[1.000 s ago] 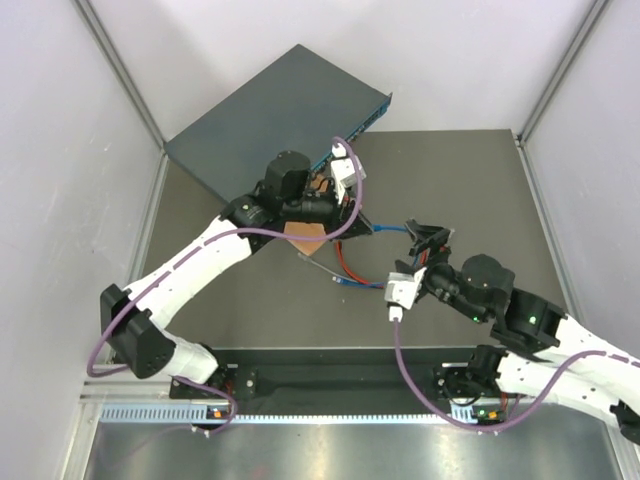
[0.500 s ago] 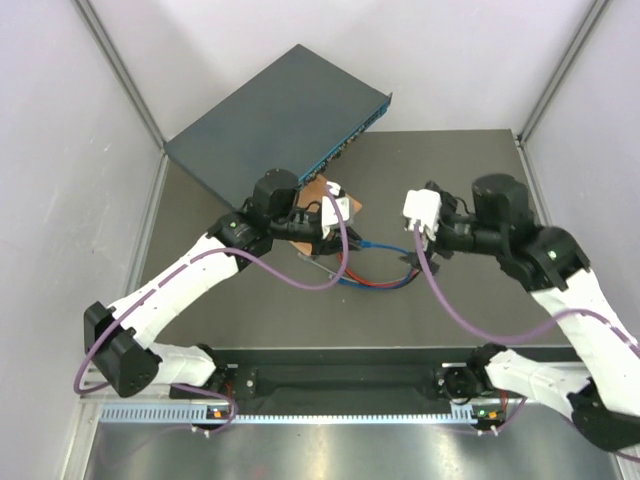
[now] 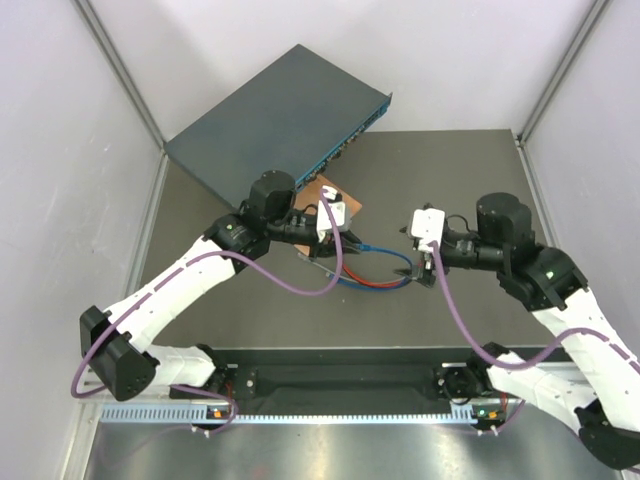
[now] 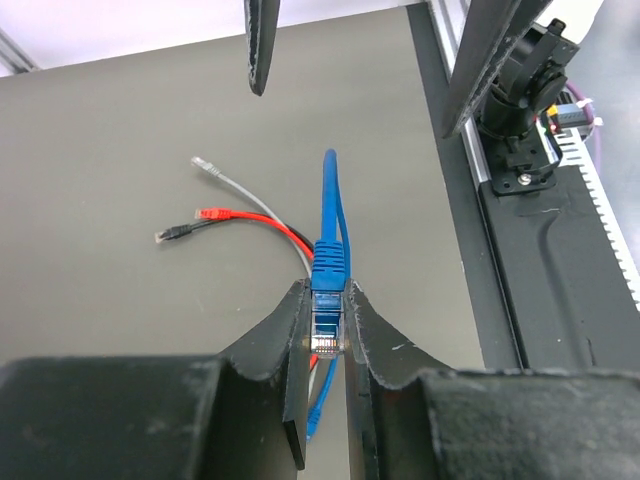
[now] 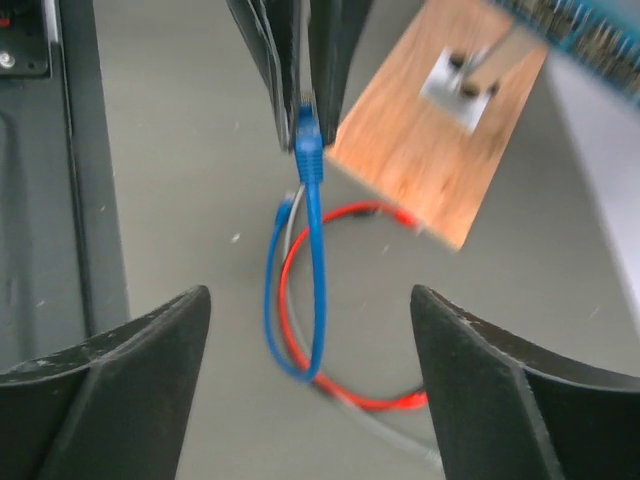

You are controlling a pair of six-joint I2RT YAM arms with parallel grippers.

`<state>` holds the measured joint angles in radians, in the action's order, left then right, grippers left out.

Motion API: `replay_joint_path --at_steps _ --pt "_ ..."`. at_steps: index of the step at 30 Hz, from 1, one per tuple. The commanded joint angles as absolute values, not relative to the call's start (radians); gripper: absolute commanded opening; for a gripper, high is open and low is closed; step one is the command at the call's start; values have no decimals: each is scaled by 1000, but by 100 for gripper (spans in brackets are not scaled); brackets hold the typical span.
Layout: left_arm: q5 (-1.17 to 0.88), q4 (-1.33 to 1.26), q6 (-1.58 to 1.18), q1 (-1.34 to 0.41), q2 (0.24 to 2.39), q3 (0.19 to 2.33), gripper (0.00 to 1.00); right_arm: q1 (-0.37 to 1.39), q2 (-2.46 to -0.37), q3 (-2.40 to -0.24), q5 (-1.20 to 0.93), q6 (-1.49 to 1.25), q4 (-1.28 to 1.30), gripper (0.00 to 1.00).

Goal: Insert the plug into the switch port

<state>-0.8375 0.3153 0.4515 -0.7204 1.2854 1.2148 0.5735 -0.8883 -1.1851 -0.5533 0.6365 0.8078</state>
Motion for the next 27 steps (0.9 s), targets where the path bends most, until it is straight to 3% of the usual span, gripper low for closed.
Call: replay_joint_path --at_steps 1,7,10,27 --pt "-891 273 459 -719 1261 1206 0 575 -870 -1126 -653 684 612 75" --pt "-910 259 457 -719 1264 1207 0 578 -906 -1121 -690 696 500 45" --pt "-908 252 449 -719 1262 1212 0 584 -943 -1140 -692 712 518 37" --pt "-894 215 437 -719 1249 1173 0 646 -945 -1074 -670 787 563 29"
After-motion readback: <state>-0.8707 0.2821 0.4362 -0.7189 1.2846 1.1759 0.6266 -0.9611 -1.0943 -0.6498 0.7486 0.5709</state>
